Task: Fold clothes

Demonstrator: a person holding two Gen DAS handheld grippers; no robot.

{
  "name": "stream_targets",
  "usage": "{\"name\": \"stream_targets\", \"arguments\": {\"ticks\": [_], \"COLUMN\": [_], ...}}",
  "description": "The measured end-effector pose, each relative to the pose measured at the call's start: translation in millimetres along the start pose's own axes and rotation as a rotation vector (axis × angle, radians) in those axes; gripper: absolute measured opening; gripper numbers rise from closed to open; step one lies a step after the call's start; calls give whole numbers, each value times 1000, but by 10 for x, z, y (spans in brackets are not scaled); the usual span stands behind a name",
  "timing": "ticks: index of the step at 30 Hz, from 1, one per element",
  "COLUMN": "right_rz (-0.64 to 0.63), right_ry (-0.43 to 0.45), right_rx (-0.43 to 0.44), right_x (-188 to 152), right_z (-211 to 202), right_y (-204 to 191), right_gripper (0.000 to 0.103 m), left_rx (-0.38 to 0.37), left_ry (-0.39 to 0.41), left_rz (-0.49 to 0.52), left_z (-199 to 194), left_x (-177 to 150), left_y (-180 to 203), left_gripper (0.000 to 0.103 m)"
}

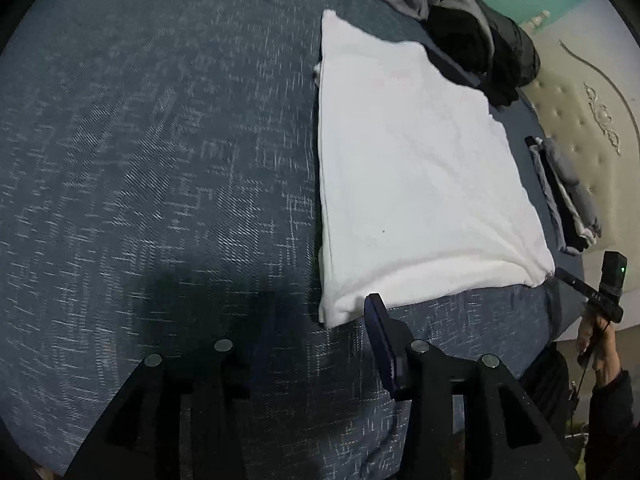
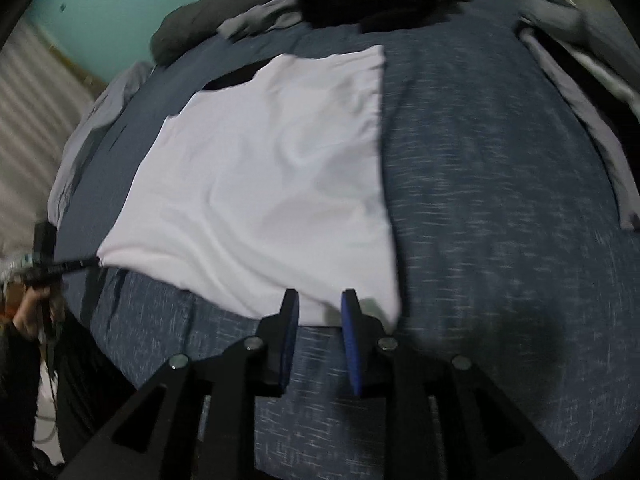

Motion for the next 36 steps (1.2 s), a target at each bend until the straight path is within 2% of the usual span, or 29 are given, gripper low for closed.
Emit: {"name": "stream_targets", "arguments": {"ticks": [8,11,13,15,26,32,36], "right_rz": [50,61,68,73,123,143,143], "right_ry": [14,16,19,25,68,92,104], "right_rx": [20,28,33,40,74,90,106], "right_x": [-46,-45,-41,-36,39,84,109], "right_z": [-9,-8,-16,-29,-241,-363,-456], "right_y": [143,181,196,209,454,597,659], "right_gripper": [21,21,21,21,21,21,21], "left_rx": [16,23,31,31,49,57,49], "left_ry": [4,-11,-17,-13,62,91,99], "left_rz": [-17,9,20,26,84,182,277], "left_z": [36,67,77,69,-290,-356,-376], "left_x": [45,63,79,103,449,873,1138], "left_y": [48,117,149,176,494,1053,1579], "left_gripper": [46,23,18,9,6,6,6]}}
Point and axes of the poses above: each gripper's, at about its wrist camera, not at the fingertips, and z roughly the way its jaws point, y to its right, x to its top, the point moved 6 cm from there along z, roughly the way its jaws point, and after that the axes turned 14 degrees about z, right-handed, at the moved point
